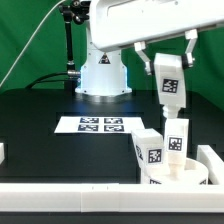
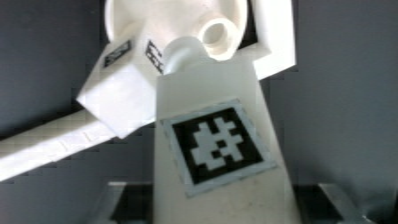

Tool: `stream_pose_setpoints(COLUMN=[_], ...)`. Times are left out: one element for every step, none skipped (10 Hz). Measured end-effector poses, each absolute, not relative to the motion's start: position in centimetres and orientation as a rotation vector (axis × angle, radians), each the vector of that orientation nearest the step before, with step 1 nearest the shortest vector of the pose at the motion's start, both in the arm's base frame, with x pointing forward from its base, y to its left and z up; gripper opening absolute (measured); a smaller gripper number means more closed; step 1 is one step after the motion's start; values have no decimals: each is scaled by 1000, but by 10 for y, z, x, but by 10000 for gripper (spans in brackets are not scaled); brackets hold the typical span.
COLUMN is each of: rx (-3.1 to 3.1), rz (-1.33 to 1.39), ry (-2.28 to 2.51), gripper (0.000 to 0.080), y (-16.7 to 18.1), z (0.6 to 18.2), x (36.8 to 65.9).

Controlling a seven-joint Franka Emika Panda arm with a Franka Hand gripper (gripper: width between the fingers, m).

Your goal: Assemble stool

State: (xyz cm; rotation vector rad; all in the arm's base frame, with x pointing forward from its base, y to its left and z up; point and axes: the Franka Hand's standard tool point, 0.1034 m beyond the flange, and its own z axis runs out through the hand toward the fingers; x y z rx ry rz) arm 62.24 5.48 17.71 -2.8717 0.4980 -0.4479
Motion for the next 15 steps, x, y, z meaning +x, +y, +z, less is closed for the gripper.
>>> stream_pose_setpoints(rx=[-2878,-2877,-2878,-2878,-2876,-2876,-2876,-2874,-2874,-2873,-2871,-2849,-2832,-2817,-2808], rz=[-446,-445,-444,-442,-443,-439,-440,-440,-440,-459,-470,-591,-696,-762,-813], ry=[484,488,488,488,489,481,470,461,466,467,473,498,495,490,481], gripper=[328,328,328,328,328,328,328,328,328,328,328,328,328,328,328], y=[54,53,54,54,56,61,67,72,70,69,69,70,77,84,89], z=[176,175,175,174,170,165,161,159,159,159,159,161,161,158,155], x=[621,621,621,621,622,627,633,637,637,638,638,641,641,643,645])
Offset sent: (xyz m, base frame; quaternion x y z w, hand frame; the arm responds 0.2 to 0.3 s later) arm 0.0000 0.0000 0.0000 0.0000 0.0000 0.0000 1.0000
